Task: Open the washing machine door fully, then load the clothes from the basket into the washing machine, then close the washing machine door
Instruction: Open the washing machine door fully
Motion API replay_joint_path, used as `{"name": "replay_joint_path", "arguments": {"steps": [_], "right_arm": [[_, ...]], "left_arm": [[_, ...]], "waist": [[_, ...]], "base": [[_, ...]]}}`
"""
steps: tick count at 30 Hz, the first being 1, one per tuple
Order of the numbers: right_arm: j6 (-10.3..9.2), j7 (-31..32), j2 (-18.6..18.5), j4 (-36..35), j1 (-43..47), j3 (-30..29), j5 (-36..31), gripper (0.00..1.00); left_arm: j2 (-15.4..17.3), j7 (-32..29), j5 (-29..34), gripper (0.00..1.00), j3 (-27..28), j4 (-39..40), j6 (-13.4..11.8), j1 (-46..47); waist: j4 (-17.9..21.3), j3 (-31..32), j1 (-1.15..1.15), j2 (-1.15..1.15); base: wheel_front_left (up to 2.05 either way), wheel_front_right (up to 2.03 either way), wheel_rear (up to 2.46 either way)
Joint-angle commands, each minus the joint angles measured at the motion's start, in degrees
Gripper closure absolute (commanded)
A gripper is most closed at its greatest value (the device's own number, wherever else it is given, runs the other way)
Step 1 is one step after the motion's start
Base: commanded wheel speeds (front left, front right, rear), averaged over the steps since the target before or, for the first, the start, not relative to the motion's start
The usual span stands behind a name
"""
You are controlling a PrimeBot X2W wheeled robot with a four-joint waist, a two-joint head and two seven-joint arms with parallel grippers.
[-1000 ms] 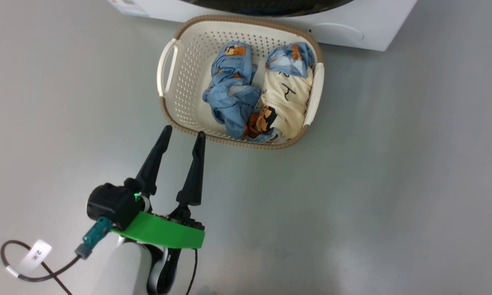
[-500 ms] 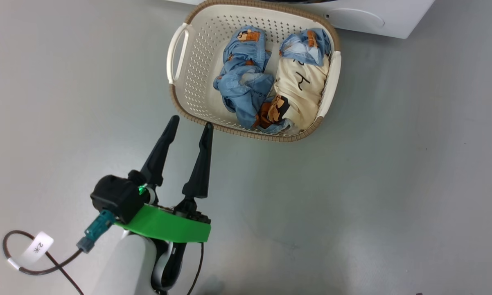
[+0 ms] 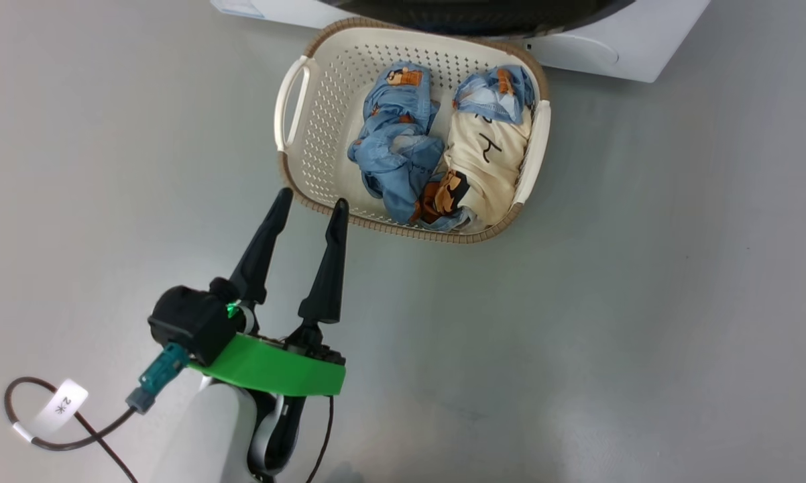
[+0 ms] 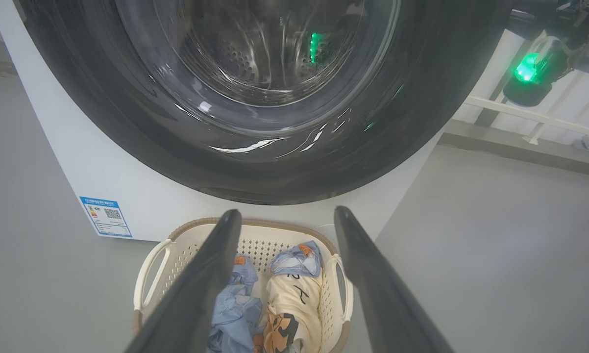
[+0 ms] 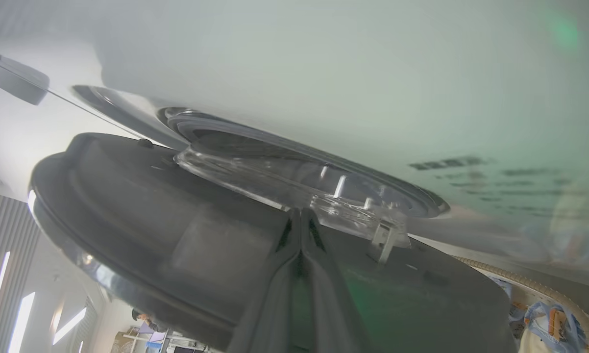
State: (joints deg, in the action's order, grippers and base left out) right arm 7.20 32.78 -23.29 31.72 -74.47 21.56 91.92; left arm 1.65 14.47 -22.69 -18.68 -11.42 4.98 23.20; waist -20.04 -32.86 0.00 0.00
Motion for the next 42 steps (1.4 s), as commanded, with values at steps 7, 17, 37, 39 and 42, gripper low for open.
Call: {"name": "replay_joint_path", "arguments": {"steps": [7, 17, 37, 39, 42], "right_arm": [[0.29, 1.9, 3.3, -3.4, 3.1, 1.8, -1.1, 1.0], [0.29, 3.2, 4.4, -5.0, 7.2, 2.6, -0.5, 1.0], [0.29, 7.0, 7.8, -10.6, 17.3, 5.4, 0.4, 1.0], [0.29, 7.3, 8.3, -11.2, 18.6, 5.7, 0.5, 1.0], [0.29, 7.9, 8.9, -12.0, 20.4, 6.3, 0.4, 1.0]], "left_arm": [[1.2, 0.5, 0.5, 0.0, 1.3, 1.4, -0.6, -1.2], [1.2, 0.5, 1.3, 0.0, 1.9, 1.0, -0.5, -2.5], [1.2, 0.5, 3.6, 0.0, 3.8, 0.2, 0.0, -6.9], [1.2, 0.5, 3.9, 0.0, 4.0, 0.1, 0.1, -7.5], [1.2, 0.5, 4.1, 0.0, 4.3, 0.0, 0.1, -8.3]], "waist": [[0.7, 1.3, 0.0, 0.0], [1.6, 4.5, 0.0, 0.0], [2.1, 10.6, 0.0, 0.0], [2.1, 11.3, 0.0, 0.0], [1.9, 12.4, 0.0, 0.0]], "base": [[0.0, 0.0, 0.0], [0.0, 0.0, 0.0], [0.0, 0.0, 0.0], [0.0, 0.0, 0.0], [0.0, 0.0, 0.0]]}}
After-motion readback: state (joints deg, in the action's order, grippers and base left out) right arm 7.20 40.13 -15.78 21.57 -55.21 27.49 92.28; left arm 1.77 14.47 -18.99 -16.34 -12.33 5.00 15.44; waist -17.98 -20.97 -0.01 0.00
